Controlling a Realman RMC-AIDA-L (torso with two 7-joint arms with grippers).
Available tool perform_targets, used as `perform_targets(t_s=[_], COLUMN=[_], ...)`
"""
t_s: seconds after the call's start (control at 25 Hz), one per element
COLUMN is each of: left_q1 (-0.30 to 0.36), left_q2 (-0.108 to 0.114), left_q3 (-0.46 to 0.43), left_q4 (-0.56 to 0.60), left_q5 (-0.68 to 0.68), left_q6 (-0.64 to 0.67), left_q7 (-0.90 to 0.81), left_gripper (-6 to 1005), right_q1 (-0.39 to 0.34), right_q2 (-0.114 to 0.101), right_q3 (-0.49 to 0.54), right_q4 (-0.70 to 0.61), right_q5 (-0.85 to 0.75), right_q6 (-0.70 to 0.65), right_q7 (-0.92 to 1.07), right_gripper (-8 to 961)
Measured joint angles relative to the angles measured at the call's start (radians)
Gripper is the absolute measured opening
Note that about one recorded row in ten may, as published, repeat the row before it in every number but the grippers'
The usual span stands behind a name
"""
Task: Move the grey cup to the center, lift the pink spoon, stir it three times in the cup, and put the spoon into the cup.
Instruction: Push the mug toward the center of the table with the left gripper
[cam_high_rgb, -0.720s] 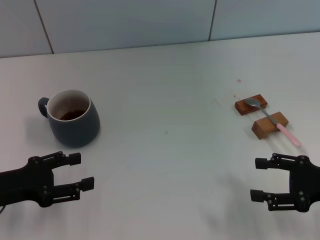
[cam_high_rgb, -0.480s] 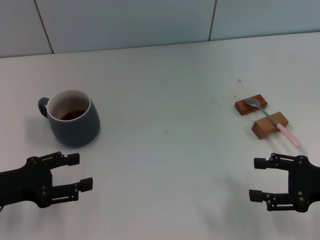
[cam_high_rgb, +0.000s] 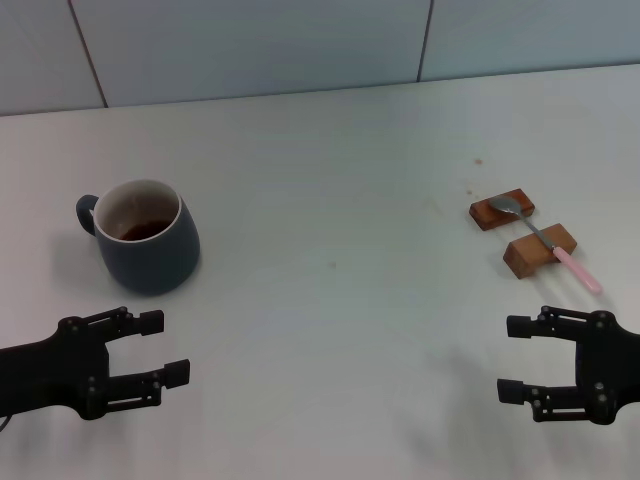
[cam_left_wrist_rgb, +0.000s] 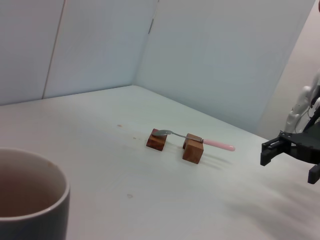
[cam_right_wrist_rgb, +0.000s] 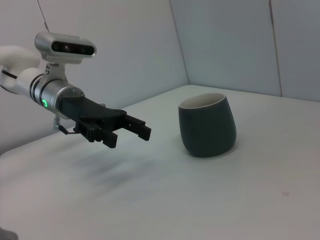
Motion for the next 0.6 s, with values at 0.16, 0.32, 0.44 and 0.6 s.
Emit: perform_targets(t_s=[0.16,0.32,0.44,0.6], left_q1=[0.0,-0.001,-0.005,-0.007], left_q2=[0.0,0.0,-0.002,-0.003], left_q3=[0.0,0.0,0.0,0.001], left_q4=[0.0,0.0,0.0,0.002], left_q5=[0.0,0.0,0.0,0.0], left_q6=[0.0,0.0,-0.001,-0.006], left_q7=[0.0,0.0,0.0,0.002], left_gripper=[805,800,797,792], right_q1=[-0.001,-0.001,-0.001,-0.001], right_q2=[0.0,0.0,0.0,0.001], right_q3=[0.0,0.0,0.0,0.004], right_q4=[0.0,0.0,0.0,0.0], right_q5=[0.0,0.0,0.0,0.0], right_q6=[-0.001,-0.001,-0.002,-0.002], right_q7=[0.0,0.0,0.0,0.0], right_gripper=[815,813,811,809])
